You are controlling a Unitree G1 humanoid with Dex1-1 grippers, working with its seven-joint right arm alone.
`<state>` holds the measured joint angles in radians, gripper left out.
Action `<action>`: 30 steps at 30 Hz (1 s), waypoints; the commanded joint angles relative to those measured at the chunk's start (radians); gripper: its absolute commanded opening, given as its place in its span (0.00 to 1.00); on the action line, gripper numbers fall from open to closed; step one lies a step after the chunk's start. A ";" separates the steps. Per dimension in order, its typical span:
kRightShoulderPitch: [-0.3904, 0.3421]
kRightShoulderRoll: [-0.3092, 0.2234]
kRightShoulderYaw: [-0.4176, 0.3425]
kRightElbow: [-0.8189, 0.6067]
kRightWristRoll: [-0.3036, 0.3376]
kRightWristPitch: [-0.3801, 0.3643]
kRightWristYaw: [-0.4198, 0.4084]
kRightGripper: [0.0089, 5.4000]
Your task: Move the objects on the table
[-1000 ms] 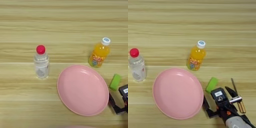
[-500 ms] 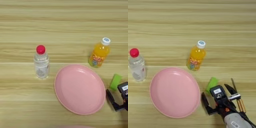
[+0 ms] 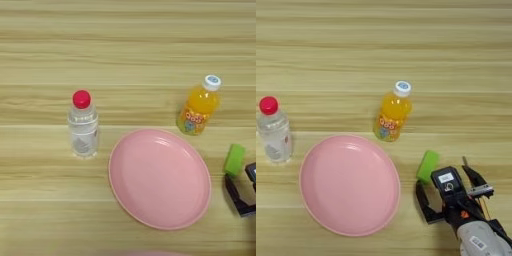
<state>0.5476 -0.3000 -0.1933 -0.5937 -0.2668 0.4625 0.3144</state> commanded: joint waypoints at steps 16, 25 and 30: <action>-0.004 0.007 0.021 -0.053 0.019 -0.013 -0.001 1.00; -0.069 0.031 -0.027 0.088 0.099 -0.013 -0.012 1.00; -0.097 0.057 -0.078 0.116 0.182 0.026 -0.009 1.00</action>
<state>0.4583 -0.2440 -0.2386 -0.4844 -0.1275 0.4553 0.3120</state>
